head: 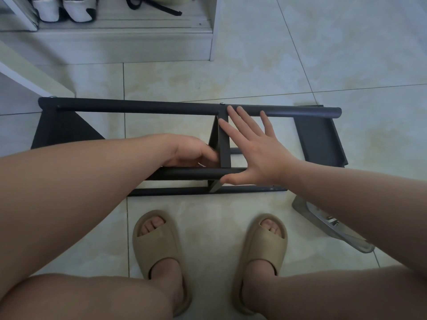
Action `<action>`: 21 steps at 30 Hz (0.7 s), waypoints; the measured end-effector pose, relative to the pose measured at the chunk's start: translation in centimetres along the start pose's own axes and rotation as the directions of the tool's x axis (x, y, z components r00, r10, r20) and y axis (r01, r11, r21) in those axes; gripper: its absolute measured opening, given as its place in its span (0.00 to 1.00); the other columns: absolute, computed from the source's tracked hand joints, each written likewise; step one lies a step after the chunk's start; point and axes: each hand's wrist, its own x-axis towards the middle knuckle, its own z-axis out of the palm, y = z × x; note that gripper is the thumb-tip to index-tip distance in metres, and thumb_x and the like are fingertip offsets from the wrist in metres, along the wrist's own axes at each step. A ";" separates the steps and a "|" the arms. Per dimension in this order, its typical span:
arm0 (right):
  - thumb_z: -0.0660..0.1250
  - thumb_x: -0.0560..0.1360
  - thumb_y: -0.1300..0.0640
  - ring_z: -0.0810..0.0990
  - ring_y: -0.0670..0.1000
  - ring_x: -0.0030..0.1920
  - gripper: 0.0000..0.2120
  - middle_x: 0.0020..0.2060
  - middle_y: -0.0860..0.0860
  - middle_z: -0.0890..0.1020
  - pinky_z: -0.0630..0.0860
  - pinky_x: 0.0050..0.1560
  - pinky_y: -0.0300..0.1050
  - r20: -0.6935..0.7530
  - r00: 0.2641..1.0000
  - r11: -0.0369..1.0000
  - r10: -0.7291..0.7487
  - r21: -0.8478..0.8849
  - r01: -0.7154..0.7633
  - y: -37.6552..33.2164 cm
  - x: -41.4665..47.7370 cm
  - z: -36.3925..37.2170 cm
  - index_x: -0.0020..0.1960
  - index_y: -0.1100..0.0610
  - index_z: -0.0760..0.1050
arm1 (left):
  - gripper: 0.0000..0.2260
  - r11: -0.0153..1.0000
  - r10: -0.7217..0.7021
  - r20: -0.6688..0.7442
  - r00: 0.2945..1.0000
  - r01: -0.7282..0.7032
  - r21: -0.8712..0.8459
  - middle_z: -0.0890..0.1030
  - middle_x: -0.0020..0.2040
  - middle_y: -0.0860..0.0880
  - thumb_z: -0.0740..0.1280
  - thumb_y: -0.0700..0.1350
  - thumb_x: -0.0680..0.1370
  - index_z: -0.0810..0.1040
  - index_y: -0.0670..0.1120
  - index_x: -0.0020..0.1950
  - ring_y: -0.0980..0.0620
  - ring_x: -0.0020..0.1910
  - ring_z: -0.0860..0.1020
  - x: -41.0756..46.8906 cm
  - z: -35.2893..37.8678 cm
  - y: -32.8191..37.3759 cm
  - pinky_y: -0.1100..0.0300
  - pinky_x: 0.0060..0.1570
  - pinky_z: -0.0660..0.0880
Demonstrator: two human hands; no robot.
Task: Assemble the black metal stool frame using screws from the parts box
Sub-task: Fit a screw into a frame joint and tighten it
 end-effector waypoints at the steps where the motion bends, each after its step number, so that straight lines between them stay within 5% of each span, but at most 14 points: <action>1: 0.53 0.65 0.18 0.35 0.52 0.81 0.58 0.82 0.52 0.38 0.36 0.77 0.66 0.000 1.000 1.000 -0.001 0.001 0.001 0.0 0.0 0.0 0.83 0.51 0.42 | 0.09 1.000 -0.011 -0.010 1.000 0.011 0.005 0.85 0.49 0.46 0.63 0.41 0.80 0.83 0.43 0.55 0.50 0.46 0.81 0.0 0.0 0.0 0.54 0.52 0.76; 3: 0.53 0.65 0.18 0.35 0.52 0.81 0.58 0.82 0.52 0.38 0.35 0.77 0.66 0.001 1.000 1.000 -0.001 0.009 0.001 0.0 0.0 -0.1 0.83 0.51 0.42 | 0.09 0.999 -0.003 -0.041 0.999 0.005 0.035 0.85 0.49 0.47 0.65 0.41 0.80 0.83 0.42 0.57 0.50 0.46 0.83 0.1 0.1 0.0 0.56 0.49 0.78; 6: 0.53 0.65 0.18 0.35 0.52 0.81 0.58 0.82 0.52 0.39 0.35 0.77 0.66 0.001 1.000 1.000 -0.001 0.016 0.001 0.0 0.0 -0.2 0.83 0.51 0.42 | 0.11 0.997 0.028 -0.081 0.996 -0.023 0.069 0.86 0.54 0.44 0.66 0.38 0.79 0.82 0.40 0.59 0.48 0.54 0.83 0.3 0.1 0.0 0.55 0.59 0.77; 11: 0.53 0.65 0.18 0.34 0.52 0.81 0.58 0.82 0.51 0.38 0.34 0.77 0.65 0.006 1.000 1.000 -0.001 0.016 0.001 0.0 0.0 -0.1 0.83 0.50 0.41 | 0.08 1.000 0.018 -0.015 1.000 -0.018 0.024 0.86 0.44 0.46 0.65 0.35 0.78 0.83 0.43 0.46 0.50 0.43 0.83 0.2 -0.1 0.1 0.58 0.50 0.77; 17: 0.54 0.65 0.19 0.33 0.51 0.81 0.58 0.82 0.51 0.37 0.34 0.77 0.65 0.016 1.000 1.000 0.003 0.013 -0.004 0.0 0.0 -0.2 0.83 0.50 0.40 | 0.08 0.999 0.016 0.014 1.000 -0.015 -0.036 0.84 0.53 0.43 0.63 0.36 0.79 0.81 0.43 0.53 0.48 0.53 0.81 0.2 -0.2 -0.2 0.53 0.62 0.74; 21: 0.55 0.66 0.19 0.34 0.51 0.81 0.58 0.82 0.51 0.37 0.34 0.77 0.65 0.018 1.000 1.000 0.002 0.015 -0.003 -0.1 0.0 -0.3 0.83 0.50 0.40 | 0.08 0.999 -0.025 -0.024 0.999 0.026 0.024 0.84 0.47 0.46 0.66 0.43 0.79 0.84 0.45 0.53 0.49 0.45 0.80 0.3 0.0 -0.2 0.54 0.50 0.76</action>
